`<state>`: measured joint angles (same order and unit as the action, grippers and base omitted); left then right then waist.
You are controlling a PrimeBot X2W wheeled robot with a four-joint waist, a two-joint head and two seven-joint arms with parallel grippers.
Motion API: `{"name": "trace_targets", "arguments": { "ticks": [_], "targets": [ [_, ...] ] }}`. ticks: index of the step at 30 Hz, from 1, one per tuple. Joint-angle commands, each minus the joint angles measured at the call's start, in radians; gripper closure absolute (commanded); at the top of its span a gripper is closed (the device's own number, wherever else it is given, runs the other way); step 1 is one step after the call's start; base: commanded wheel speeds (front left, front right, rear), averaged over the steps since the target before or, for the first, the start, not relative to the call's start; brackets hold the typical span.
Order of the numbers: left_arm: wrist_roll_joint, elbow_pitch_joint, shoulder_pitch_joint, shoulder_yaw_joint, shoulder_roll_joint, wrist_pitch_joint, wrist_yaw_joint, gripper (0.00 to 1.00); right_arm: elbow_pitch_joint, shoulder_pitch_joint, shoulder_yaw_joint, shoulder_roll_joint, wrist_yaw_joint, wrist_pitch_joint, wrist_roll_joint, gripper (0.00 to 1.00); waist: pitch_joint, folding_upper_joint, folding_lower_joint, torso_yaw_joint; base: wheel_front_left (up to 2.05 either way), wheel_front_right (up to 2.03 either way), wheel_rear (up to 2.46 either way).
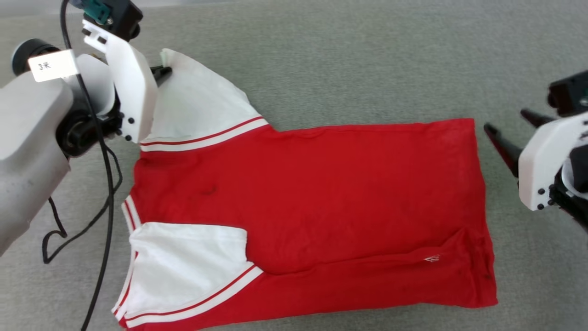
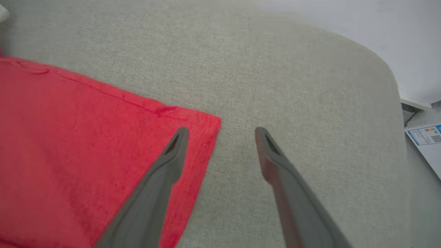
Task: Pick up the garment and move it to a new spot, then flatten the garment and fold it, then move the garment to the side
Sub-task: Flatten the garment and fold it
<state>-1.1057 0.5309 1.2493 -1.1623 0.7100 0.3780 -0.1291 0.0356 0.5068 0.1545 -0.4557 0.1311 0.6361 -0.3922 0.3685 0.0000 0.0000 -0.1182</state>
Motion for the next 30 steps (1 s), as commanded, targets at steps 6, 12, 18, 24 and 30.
{"name": "trace_targets", "arguments": {
  "ticks": [6,12,18,24,30],
  "targets": [
    [-0.004,-0.031,0.013,-0.023,-0.011,-0.033,0.000,1.00,0.109,0.124,0.085,-0.051,-0.001,0.255,-0.100,0.00,0.005,0.0000,0.0000,0.045,0.00,0.00,0.00],
    [-0.006,-0.035,0.044,-0.040,-0.016,-0.053,0.000,1.00,0.238,0.227,0.141,-0.040,-0.001,0.316,-0.076,0.00,0.041,0.0000,0.0000,0.072,0.00,0.00,0.00],
    [-0.012,-0.033,0.080,-0.051,-0.020,-0.074,-0.001,1.00,0.396,0.285,0.196,0.000,-0.001,0.290,-0.020,0.00,0.082,0.0000,0.0000,0.088,0.00,0.00,0.00],
    [-0.024,-0.021,0.092,-0.071,-0.029,-0.092,-0.001,1.00,0.524,0.257,0.271,0.049,-0.001,0.251,-0.038,0.00,0.095,0.0000,0.0000,0.094,0.00,0.00,0.00],
    [-0.030,0.001,0.066,-0.090,-0.033,-0.122,-0.001,1.00,0.569,0.278,0.285,0.032,-0.001,0.120,-0.045,1.00,0.058,0.0000,0.0000,0.088,0.00,0.00,0.00]
  ]
}}
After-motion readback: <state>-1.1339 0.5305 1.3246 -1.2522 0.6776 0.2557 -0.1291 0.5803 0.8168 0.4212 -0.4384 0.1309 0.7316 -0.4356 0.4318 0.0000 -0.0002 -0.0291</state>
